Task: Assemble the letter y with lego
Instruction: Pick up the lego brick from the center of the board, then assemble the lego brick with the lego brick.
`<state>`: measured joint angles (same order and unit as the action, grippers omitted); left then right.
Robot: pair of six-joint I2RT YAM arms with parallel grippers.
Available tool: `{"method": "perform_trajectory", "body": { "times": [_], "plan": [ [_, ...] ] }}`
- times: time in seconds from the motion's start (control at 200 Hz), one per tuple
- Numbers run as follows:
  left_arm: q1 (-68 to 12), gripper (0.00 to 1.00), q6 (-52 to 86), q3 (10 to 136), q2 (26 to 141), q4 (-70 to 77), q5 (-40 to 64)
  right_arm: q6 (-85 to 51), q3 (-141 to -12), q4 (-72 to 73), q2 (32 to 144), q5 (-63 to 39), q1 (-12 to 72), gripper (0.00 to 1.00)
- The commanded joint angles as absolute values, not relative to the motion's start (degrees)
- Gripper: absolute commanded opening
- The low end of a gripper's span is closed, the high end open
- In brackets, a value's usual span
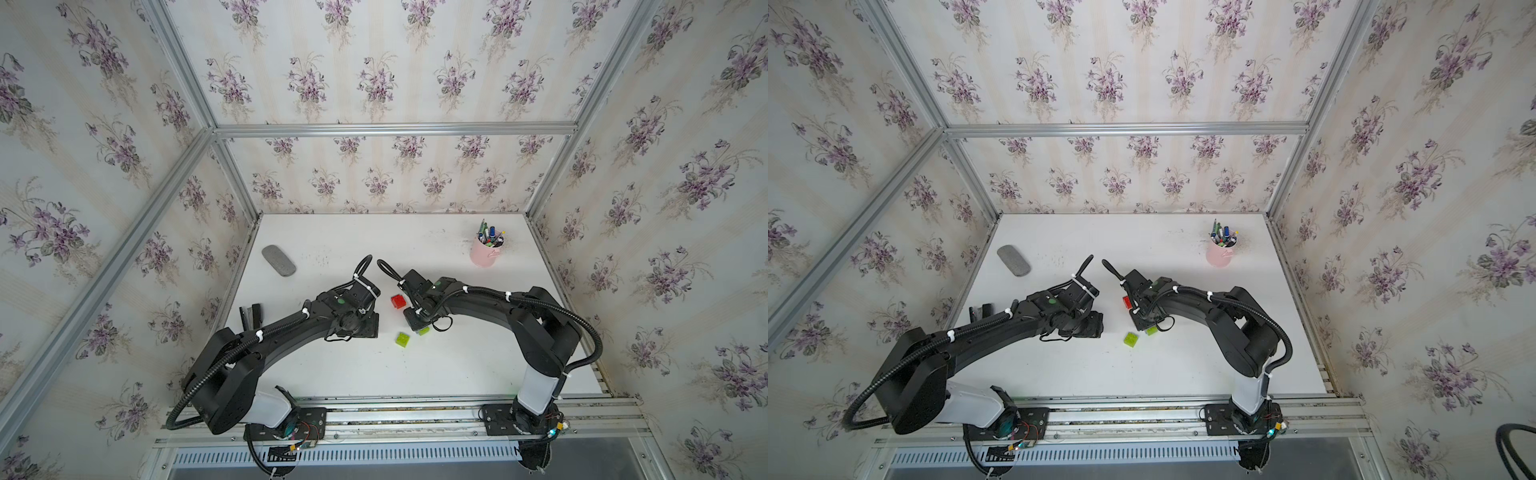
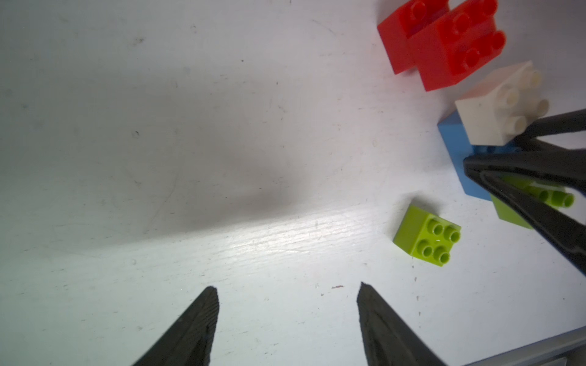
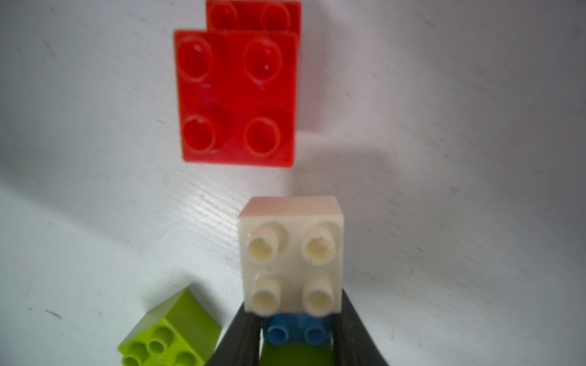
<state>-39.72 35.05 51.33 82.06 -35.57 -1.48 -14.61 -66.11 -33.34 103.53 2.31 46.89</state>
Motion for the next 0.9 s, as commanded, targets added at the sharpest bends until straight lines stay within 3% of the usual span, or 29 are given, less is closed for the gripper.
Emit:
{"method": "perform_trajectory", "body": {
  "times": [0.0,0.545,0.894],
  "plan": [
    [-39.6,0.71,35.2,51.2,81.6,-35.4,-1.6,-14.1,-66.6,-34.7,101.0,2.3,47.2,0.22],
    [-35.7,0.72,34.3,42.9,70.8,-34.3,6.0,-2.9,-66.2,-35.3,97.8,-2.7,52.2,0.22],
    [-35.1,0.72,33.9,42.5,70.9,-34.2,6.7,4.7,-66.5,-36.0,97.8,-3.9,53.5,0.22]
  ]
}}
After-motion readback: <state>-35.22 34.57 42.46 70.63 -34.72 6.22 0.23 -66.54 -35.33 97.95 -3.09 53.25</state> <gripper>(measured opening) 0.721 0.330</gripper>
